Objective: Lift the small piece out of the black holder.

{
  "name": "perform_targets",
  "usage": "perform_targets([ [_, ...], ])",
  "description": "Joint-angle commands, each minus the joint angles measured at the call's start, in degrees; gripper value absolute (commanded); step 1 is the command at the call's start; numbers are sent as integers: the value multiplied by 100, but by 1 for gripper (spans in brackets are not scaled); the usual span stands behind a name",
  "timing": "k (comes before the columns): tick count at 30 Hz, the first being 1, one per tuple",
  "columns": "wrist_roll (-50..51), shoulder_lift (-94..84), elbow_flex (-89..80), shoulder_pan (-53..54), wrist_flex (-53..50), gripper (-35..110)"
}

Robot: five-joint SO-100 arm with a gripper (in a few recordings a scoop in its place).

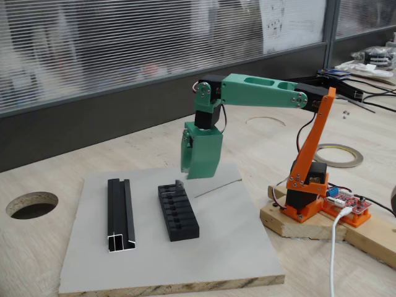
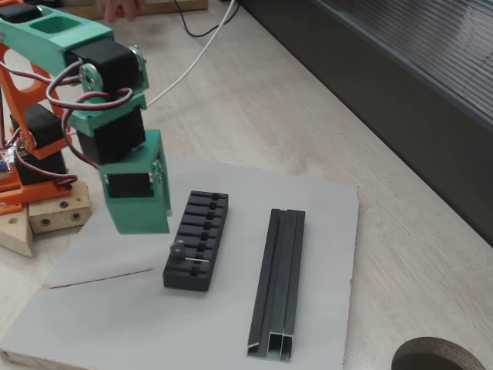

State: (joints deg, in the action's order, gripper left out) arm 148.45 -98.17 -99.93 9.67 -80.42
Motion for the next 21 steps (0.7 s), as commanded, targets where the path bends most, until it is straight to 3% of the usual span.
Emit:
perform_targets([
  [1,0,35,35,26,387,25],
  [21,18,519,-26,26,545,25],
])
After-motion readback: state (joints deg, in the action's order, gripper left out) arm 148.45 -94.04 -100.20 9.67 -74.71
